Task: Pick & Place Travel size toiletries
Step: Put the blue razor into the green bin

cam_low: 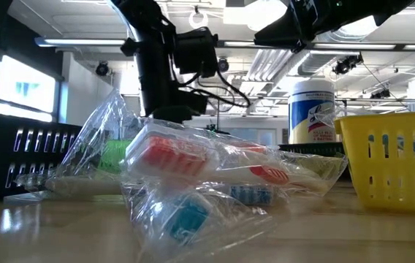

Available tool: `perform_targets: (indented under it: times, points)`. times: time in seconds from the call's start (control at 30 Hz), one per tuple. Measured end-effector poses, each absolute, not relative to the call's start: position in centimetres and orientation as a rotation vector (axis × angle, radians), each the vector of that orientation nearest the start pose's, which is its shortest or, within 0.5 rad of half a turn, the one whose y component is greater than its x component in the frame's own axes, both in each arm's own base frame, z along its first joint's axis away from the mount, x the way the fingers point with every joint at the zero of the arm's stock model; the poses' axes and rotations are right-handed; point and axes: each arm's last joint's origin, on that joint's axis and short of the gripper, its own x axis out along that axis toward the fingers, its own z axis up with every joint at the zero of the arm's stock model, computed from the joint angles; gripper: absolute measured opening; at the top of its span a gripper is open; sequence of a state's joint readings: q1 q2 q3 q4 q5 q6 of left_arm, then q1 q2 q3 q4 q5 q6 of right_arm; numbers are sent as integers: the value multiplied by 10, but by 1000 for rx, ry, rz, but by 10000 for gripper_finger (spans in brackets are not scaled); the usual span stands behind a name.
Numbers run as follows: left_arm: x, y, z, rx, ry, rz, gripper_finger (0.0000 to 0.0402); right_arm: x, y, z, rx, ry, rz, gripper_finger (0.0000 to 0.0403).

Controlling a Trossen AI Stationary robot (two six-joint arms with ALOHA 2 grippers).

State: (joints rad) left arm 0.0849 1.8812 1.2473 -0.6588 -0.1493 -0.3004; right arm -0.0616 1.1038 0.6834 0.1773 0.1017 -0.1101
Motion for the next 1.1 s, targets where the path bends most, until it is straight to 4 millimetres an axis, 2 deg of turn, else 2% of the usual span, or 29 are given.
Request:
perform_targets:
  times: [0.27,0.77,0.93,1.1]
  points:
    - [359,40,163,-216,1255,402,248,243,-18,271,-114,246,-149,111]
    - [360,36,164,-287,1264,296,248,243,-18,271,-114,246,-149,111]
    - [360,34,164,-306,1268,214,248,243,-18,271,-114,246,-149,111]
    - [359,36,160,-277,1284,263,248,243,-18,271,-114,246,-149,111]
